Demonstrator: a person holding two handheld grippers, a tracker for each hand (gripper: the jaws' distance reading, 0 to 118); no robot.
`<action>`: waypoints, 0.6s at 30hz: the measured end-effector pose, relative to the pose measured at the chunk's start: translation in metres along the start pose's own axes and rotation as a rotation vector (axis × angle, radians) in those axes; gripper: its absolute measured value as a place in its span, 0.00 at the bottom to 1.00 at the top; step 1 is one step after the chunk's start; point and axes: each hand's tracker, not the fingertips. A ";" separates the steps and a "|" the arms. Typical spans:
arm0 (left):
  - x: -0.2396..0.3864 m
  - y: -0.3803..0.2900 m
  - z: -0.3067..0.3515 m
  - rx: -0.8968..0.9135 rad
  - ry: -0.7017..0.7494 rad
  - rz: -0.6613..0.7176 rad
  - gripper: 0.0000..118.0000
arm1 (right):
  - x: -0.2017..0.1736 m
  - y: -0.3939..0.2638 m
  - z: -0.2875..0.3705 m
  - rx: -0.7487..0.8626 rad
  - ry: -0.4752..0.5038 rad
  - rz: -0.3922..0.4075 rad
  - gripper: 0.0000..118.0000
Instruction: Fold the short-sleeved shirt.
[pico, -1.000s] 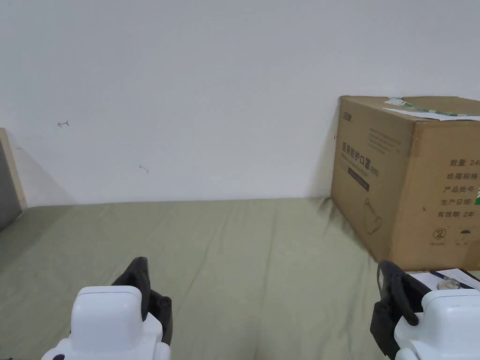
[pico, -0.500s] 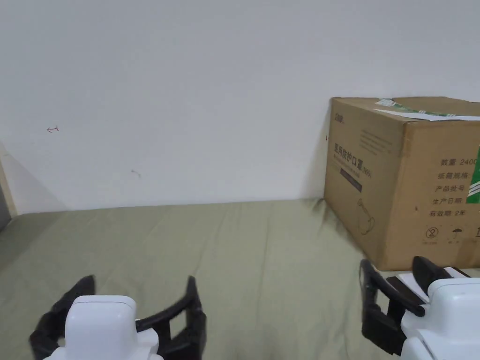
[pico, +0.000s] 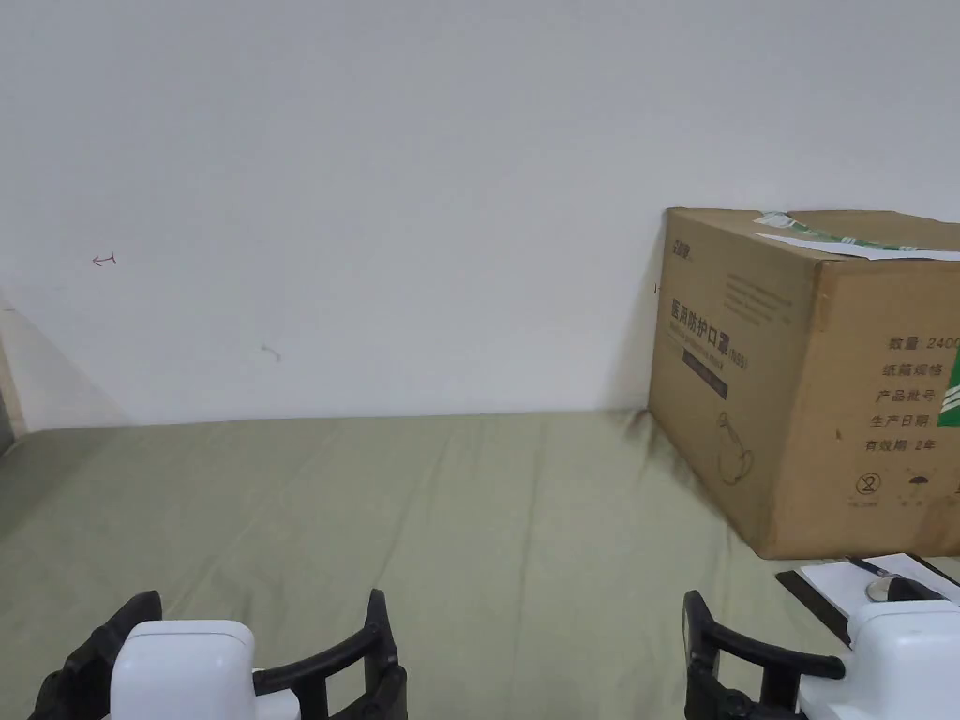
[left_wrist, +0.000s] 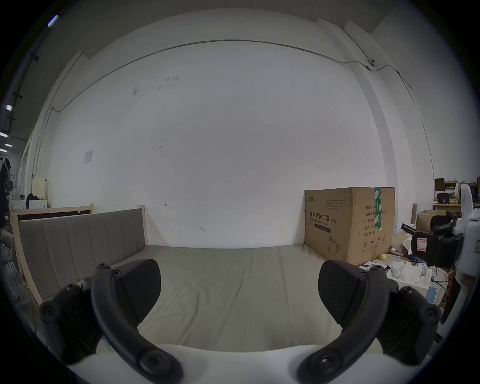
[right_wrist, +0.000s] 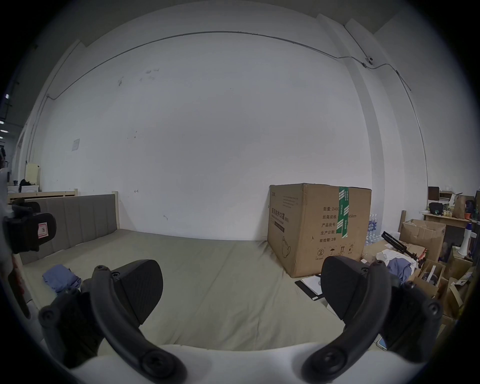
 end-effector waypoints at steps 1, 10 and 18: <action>-0.001 0.001 -0.002 0.001 0.008 -0.003 1.00 | -0.001 0.000 0.000 0.000 0.001 0.000 1.00; -0.005 0.002 -0.017 -0.054 0.103 0.031 1.00 | -0.009 -0.002 -0.005 -0.028 0.019 0.018 1.00; -0.003 0.002 -0.021 -0.147 0.168 0.064 0.99 | -0.016 -0.006 -0.006 -0.055 0.038 0.032 1.00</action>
